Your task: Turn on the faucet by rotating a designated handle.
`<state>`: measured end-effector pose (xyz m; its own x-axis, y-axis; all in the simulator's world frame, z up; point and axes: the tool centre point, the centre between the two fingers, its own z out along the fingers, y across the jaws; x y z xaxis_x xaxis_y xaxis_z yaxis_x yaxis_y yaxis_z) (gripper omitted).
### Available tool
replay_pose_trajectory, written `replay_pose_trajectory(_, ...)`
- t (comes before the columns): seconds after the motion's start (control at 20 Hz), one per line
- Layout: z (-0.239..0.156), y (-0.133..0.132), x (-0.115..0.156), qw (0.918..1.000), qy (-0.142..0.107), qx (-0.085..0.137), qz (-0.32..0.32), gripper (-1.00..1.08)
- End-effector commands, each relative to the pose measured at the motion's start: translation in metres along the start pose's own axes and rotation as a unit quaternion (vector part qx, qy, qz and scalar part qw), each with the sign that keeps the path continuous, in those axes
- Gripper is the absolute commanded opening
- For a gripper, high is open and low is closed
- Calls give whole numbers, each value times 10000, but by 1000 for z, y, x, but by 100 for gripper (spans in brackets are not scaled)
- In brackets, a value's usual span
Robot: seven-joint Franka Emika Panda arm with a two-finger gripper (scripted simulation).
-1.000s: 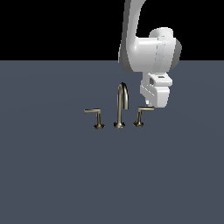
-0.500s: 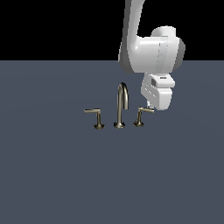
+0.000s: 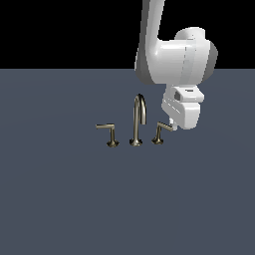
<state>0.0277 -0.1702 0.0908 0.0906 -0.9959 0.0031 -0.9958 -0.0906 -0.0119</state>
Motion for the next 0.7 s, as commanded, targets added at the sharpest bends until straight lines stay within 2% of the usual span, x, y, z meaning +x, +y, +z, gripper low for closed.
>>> replay_pose_trajectory(0.0,0,2,-3,10000,-3,-3,-4,-100)
replay_pose_trajectory(0.65,-1,30,-38,10000,-15,-56,14,-100)
